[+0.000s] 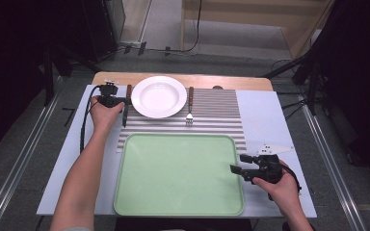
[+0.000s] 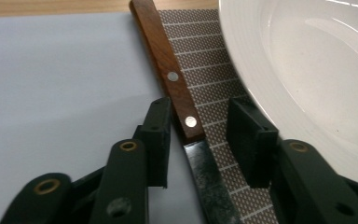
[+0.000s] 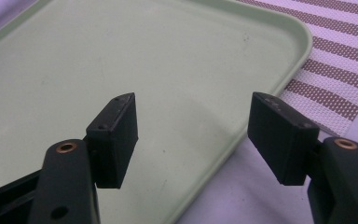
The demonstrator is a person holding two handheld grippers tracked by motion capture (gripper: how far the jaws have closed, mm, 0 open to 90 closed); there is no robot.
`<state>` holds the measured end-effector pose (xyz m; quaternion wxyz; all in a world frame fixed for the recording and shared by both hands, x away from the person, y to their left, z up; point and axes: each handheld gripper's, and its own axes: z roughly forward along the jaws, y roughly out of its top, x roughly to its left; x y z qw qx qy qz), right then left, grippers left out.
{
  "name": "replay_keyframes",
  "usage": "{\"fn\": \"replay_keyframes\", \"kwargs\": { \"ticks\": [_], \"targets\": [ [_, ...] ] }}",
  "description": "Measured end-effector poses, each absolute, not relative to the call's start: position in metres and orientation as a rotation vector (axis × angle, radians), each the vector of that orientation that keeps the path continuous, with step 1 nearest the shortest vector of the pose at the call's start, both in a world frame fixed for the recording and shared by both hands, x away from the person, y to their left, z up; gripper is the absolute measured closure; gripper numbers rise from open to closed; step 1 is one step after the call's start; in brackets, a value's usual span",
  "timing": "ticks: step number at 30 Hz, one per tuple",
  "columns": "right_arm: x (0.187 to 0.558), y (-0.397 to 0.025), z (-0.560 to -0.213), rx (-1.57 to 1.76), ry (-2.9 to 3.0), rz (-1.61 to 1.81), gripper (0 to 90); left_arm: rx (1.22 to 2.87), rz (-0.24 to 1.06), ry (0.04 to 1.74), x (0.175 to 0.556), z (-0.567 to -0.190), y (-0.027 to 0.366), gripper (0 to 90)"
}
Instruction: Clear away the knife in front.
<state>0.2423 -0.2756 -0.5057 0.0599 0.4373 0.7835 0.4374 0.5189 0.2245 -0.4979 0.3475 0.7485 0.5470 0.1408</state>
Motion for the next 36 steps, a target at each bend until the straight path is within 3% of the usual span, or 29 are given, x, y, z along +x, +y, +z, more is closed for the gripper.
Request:
{"fn": "replay_keyframes", "kwargs": {
  "ticks": [5, 8, 14, 20, 32, 36],
  "targets": [
    [0.242, -0.275, -0.506, 1.322, 2.376, 1.321, 32.6, 1.916, 0.423, 1.451, 0.516, -0.501, 0.220, 65.8],
    [0.242, -0.274, -0.506, 1.322, 2.379, 1.316, 32.6, 1.869, 0.484, 1.463, 0.511, -0.506, 0.220, 74.0],
    [0.242, -0.273, -0.506, 1.319, 2.380, 1.313, 32.6, 1.835, 0.521, 1.469, 0.507, -0.509, 0.218, 76.5],
    [0.242, -0.272, -0.508, 1.319, 2.389, 1.309, 33.1, 1.822, 0.508, 1.484, 0.508, -0.509, 0.218, 76.9],
    [0.243, -0.274, -0.508, 1.335, 2.366, 1.347, 33.1, 1.716, 0.326, 1.533, 0.511, -0.505, 0.234, 77.2],
    [0.242, -0.275, -0.508, 1.341, 2.364, 1.344, 33.2, 1.702, 0.330, 1.530, 0.511, -0.496, 0.238, 77.2]
  ]
}}
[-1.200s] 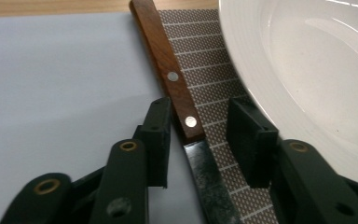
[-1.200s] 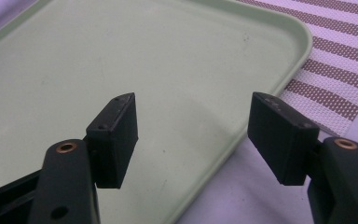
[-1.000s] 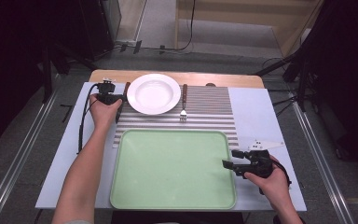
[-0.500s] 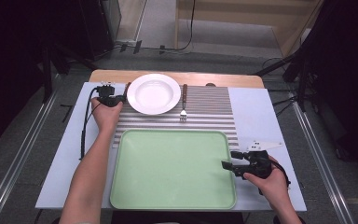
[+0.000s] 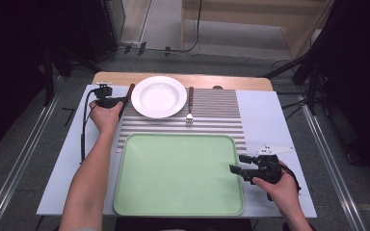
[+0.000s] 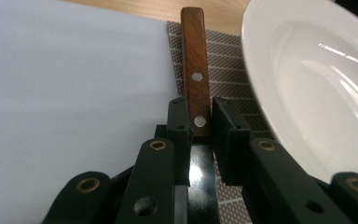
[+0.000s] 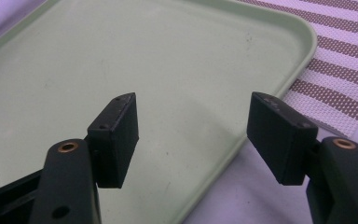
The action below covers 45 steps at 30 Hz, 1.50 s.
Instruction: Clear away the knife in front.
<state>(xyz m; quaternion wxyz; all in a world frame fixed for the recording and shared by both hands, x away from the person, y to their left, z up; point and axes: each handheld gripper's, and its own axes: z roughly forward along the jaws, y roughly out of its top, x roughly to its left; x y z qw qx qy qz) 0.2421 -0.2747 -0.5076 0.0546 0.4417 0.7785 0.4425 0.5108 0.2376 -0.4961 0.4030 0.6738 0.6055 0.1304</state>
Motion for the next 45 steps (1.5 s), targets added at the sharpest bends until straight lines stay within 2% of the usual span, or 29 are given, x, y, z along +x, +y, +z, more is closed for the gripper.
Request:
{"fn": "replay_keyframes", "kwargs": {
  "ticks": [16, 18, 34, 45],
  "targets": [
    [0.242, -0.275, -0.508, 1.343, 2.366, 1.349, 33.3, 1.722, 0.200, 1.466, 0.506, -0.454, 0.248, 77.1],
    [0.243, -0.275, -0.508, 1.344, 2.365, 1.350, 33.3, 1.739, 0.211, 1.447, 0.504, -0.448, 0.246, 77.1],
    [0.242, -0.275, -0.508, 1.344, 2.370, 1.342, 33.3, 1.840, 0.064, 1.311, 0.489, -0.419, 0.223, 77.1],
    [0.242, -0.274, -0.508, 1.340, 2.373, 1.339, 33.3, 1.889, 0.001, 1.223, 0.479, -0.410, 0.205, 77.1]
  ]
}}
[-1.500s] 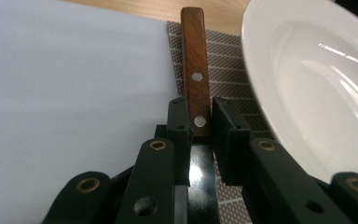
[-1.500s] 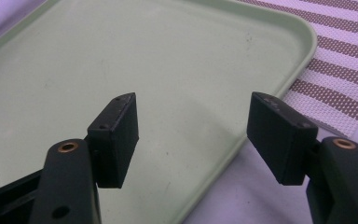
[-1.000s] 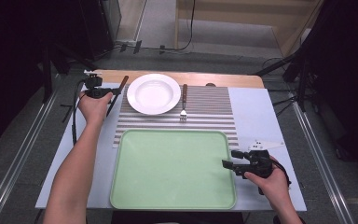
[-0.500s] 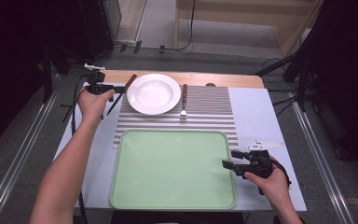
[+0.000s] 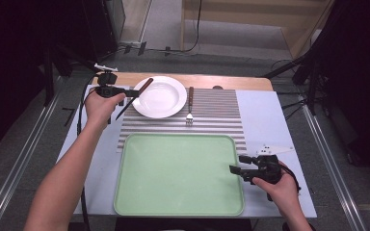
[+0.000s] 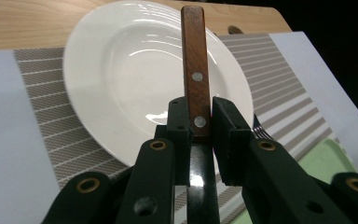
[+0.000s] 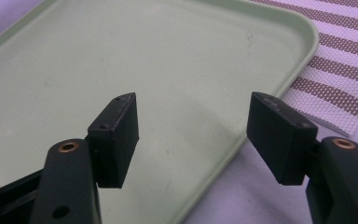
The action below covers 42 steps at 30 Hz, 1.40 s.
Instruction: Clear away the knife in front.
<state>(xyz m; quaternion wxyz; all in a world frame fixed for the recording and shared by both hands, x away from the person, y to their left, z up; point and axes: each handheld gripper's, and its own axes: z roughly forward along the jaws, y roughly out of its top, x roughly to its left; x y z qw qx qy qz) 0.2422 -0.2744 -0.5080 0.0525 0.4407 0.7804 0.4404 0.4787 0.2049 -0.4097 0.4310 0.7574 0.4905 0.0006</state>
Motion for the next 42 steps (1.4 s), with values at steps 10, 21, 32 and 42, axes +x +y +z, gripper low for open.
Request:
{"fn": "replay_keyframes", "kwargs": {
  "ticks": [10, 21, 32, 42],
  "targets": [
    [0.242, -0.274, -0.508, 1.338, 2.374, 1.338, 33.3, 1.931, -0.052, 1.127, 0.465, -0.406, 0.186, 77.1],
    [0.242, -0.274, -0.508, 1.336, 2.373, 1.336, 33.3, 1.958, -0.092, 1.055, 0.449, -0.408, 0.172, 77.1],
    [0.242, -0.273, -0.508, 1.338, 2.375, 1.337, 33.3, 1.996, -0.104, 1.000, 0.432, -0.413, 0.162, 77.1],
    [0.242, -0.272, -0.508, 1.344, 2.374, 1.337, 33.3, 2.013, -0.104, 0.968, 0.419, -0.419, 0.155, 77.1]
  ]
}}
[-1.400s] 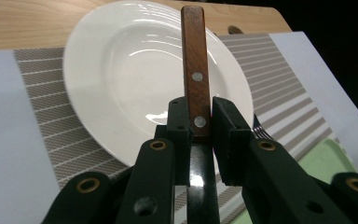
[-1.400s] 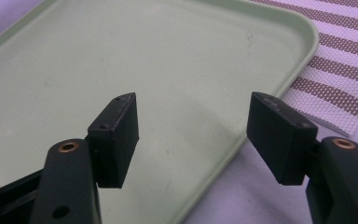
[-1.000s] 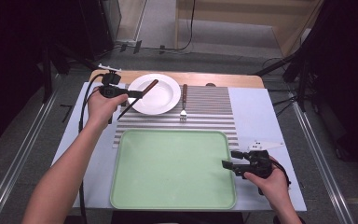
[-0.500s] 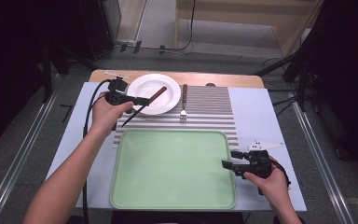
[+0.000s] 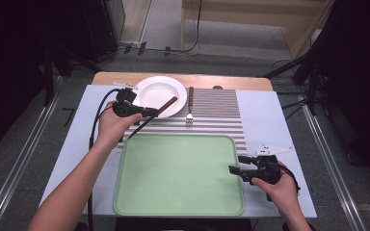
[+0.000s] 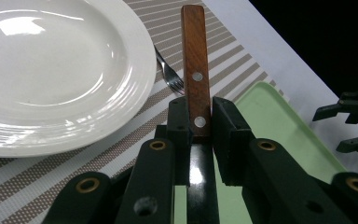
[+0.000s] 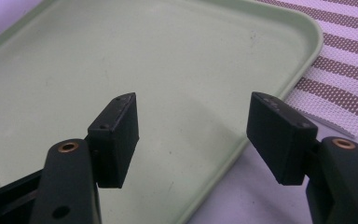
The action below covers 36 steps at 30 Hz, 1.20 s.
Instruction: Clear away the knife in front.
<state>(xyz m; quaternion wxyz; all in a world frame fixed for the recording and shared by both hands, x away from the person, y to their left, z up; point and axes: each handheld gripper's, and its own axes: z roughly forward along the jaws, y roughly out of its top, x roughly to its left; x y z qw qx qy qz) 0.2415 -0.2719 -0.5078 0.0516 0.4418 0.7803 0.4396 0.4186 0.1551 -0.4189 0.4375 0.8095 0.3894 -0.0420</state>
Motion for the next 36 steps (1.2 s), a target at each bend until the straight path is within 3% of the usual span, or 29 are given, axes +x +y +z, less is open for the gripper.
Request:
{"fn": "replay_keyframes", "kwargs": {
  "ticks": [36],
  "targets": [
    [0.241, -0.270, -0.509, 1.335, 2.382, 1.331, 33.3, 2.071, -0.108, 0.914, 0.368, -0.449, 0.148, 77.0]
  ]
}}
